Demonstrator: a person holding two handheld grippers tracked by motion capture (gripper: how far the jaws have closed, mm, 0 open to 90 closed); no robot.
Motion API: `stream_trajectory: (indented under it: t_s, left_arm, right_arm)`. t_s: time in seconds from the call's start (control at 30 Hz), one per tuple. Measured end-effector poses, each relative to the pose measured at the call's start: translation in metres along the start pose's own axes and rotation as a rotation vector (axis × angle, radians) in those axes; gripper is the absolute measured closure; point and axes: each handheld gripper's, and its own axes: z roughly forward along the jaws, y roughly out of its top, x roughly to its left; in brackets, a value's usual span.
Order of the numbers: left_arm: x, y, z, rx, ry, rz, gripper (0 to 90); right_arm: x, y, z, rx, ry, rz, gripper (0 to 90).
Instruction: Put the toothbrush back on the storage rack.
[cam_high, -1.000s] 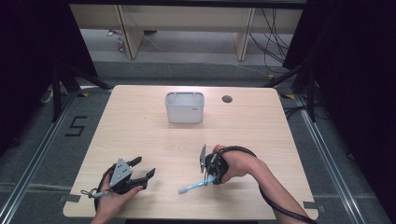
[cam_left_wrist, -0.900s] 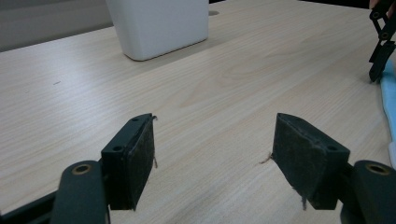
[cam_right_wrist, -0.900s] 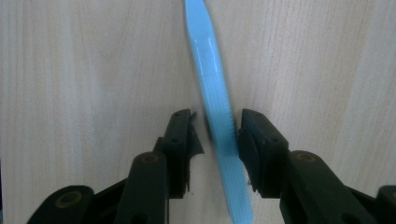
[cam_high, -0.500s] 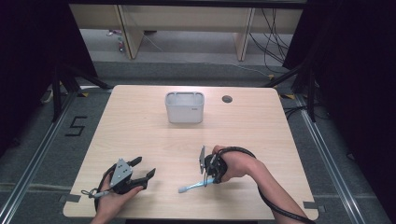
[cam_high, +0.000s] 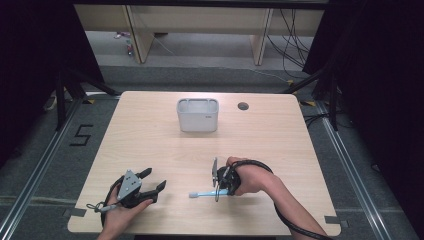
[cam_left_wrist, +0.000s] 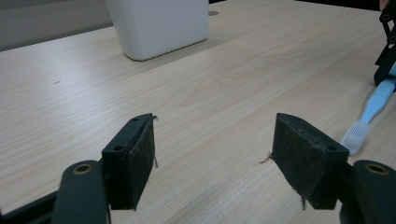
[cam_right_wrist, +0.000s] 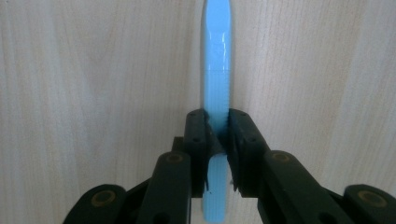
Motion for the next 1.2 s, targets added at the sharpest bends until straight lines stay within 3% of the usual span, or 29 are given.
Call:
stream_trajectory:
  t_s: [0.2, 0.47, 0.53, 0.63, 0.7, 0.8, 0.87, 0.97, 1.0, 1.07, 1.1, 1.17, 1.2]
  left_arm:
    - [0.0, 0.0, 0.0, 0.0, 0.001, 0.002, 29.4]
    - [0.0, 0.0, 0.0, 0.001, 0.002, -0.002, 29.4]
    - [0.0, 0.0, 0.0, -0.001, 0.002, -0.002, 29.4]
    - [0.0, 0.0, 0.0, 0.002, 0.002, -0.003, 29.5]
    - [0.0, 0.0, 0.0, 0.0, 0.002, -0.003, 29.5]
    - [0.001, 0.0, 0.0, 0.0, 0.004, -0.006, 29.4]
    - [0.001, 0.0, 0.0, 0.003, 0.004, -0.01, 29.5]
    - [0.001, 0.0, 0.0, 0.006, 0.006, -0.01, 29.5]
    - [0.001, 0.0, 0.0, 0.001, 0.005, -0.008, 29.5]
    - [0.001, 0.0, -0.001, 0.005, 0.007, -0.008, 29.5]
    - [0.001, 0.0, 0.0, 0.0, 0.005, -0.011, 29.5]
    - [0.001, 0.0, 0.0, 0.002, 0.005, -0.012, 29.6]
    - [0.001, 0.0, 0.0, 0.002, 0.005, -0.014, 29.6]
  right_arm:
    - [0.003, 0.0, -0.002, -0.019, 0.001, 0.041, 78.9]
    - [-0.003, -0.01, -0.012, -0.073, -0.033, 0.083, 79.0]
    - [-0.001, -0.012, -0.014, -0.072, -0.043, 0.126, 79.1]
    - [-0.001, -0.015, -0.016, -0.085, -0.051, 0.146, 79.1]
    - [-0.003, -0.02, -0.018, -0.117, -0.064, 0.15, 79.0]
    - [-0.001, -0.025, -0.024, -0.144, -0.08, 0.214, 79.0]
    - [-0.002, -0.028, -0.027, -0.167, -0.089, 0.213, 79.0]
    - [-0.001, -0.033, -0.029, -0.2, -0.099, 0.273, 79.0]
    - [0.0, -0.035, -0.029, -0.218, -0.101, 0.318, 79.0]
    - [-0.001, -0.036, -0.029, -0.245, -0.087, 0.312, 79.0]
    - [0.0, -0.039, -0.029, -0.257, -0.086, 0.336, 79.0]
    - [-0.002, -0.042, -0.029, -0.277, -0.098, 0.317, 79.0]
    - [0.0, -0.044, -0.029, -0.283, -0.098, 0.346, 79.0]
